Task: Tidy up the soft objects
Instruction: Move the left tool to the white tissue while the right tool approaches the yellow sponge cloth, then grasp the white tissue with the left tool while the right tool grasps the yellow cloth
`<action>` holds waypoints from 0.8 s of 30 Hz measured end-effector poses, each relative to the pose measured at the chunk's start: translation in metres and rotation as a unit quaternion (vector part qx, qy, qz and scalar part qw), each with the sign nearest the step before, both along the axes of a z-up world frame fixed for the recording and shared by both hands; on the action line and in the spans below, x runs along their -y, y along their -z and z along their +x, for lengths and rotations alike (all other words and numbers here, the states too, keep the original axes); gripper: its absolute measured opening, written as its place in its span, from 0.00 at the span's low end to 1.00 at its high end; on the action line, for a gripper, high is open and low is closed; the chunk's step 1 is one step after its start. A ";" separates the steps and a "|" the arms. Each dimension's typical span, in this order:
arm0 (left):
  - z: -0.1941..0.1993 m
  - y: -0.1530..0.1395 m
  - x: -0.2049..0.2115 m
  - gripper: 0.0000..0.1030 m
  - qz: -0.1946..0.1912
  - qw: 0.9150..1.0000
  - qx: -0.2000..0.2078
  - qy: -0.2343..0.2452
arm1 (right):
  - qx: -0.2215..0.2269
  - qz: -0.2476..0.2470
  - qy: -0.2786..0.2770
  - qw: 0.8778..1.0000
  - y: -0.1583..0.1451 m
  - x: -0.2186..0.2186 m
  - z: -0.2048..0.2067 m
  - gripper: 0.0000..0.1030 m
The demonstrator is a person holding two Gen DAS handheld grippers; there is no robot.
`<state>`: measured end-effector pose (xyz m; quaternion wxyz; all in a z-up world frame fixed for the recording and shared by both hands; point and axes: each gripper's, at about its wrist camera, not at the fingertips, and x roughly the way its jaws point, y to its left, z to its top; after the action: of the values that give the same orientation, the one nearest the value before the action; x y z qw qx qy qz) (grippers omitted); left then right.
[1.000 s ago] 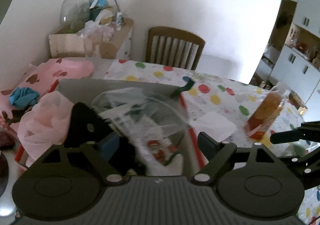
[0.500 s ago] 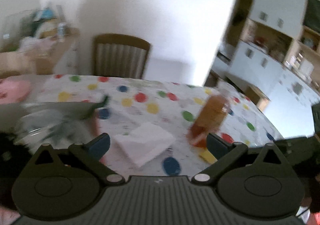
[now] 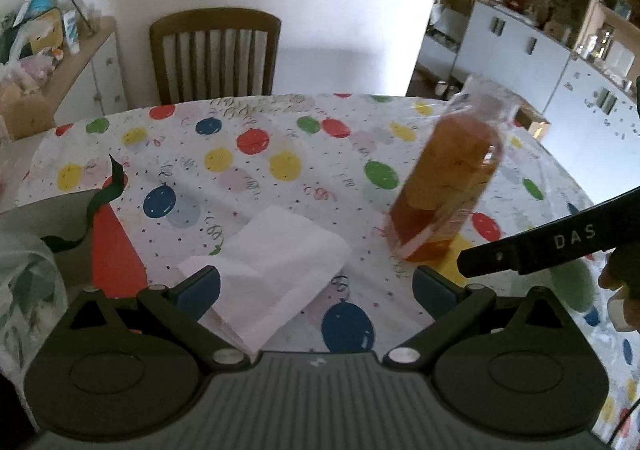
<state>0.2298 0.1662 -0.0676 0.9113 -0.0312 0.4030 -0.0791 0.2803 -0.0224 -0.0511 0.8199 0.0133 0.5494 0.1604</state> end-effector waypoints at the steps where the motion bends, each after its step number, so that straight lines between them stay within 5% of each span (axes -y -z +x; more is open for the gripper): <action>1: 0.001 0.002 -0.001 1.00 0.003 1.000 -0.001 -0.002 | -0.003 -0.005 0.000 1.000 0.004 -0.003 0.003 0.78; 13: 0.025 0.030 0.004 1.00 0.047 0.999 -0.008 -0.002 | -0.019 -0.042 0.103 0.994 0.047 -0.011 0.017 0.58; 24: 0.048 0.056 0.009 0.99 0.074 0.996 -0.039 -0.034 | 0.015 -0.096 0.130 0.987 0.054 -0.026 0.018 0.56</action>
<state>0.2779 0.1568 -0.1235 0.8969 0.0199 0.4415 -0.0166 0.2981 0.0032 -0.1046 0.8395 0.0033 0.5434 -0.0006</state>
